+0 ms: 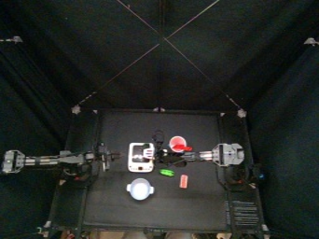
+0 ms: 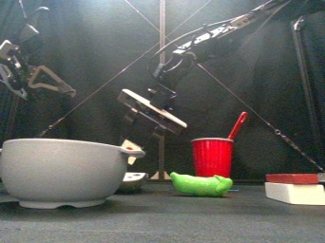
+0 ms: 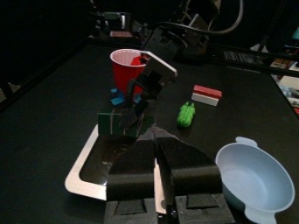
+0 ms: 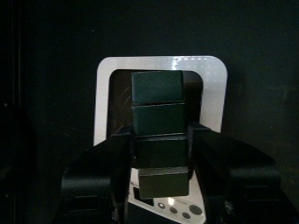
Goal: Place sushi roll on stove
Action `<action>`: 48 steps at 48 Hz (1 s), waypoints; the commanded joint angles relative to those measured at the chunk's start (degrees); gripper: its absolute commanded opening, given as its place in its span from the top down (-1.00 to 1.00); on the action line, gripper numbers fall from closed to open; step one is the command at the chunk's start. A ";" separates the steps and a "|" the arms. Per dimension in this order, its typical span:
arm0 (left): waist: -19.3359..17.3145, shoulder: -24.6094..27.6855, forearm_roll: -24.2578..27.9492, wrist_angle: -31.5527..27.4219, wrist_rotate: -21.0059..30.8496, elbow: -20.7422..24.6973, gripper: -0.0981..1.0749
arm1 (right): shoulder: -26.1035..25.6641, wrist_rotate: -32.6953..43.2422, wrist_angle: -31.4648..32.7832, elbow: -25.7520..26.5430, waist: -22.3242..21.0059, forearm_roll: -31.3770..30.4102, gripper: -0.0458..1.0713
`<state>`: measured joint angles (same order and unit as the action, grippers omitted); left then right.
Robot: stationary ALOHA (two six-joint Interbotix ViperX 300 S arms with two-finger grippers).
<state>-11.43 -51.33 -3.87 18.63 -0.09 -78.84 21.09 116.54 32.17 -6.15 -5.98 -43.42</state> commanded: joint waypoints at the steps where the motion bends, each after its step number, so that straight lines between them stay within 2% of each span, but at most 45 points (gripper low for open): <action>1: -0.09 0.18 0.18 0.53 -0.09 0.62 0.28 | -1.05 0.00 -0.44 1.49 -0.97 0.79 -0.20; 14: -0.09 0.18 0.18 0.44 -0.09 0.70 0.28 | -0.35 -0.09 -2.90 1.49 -1.58 1.85 -0.49; 48: -0.09 0.26 0.18 0.26 -0.09 0.70 0.28 | 0.35 -0.26 -4.13 1.85 -1.49 2.20 -0.51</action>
<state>-11.34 -51.33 -3.78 18.63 -0.09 -78.93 22.76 116.28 28.56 -5.80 -7.21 -41.22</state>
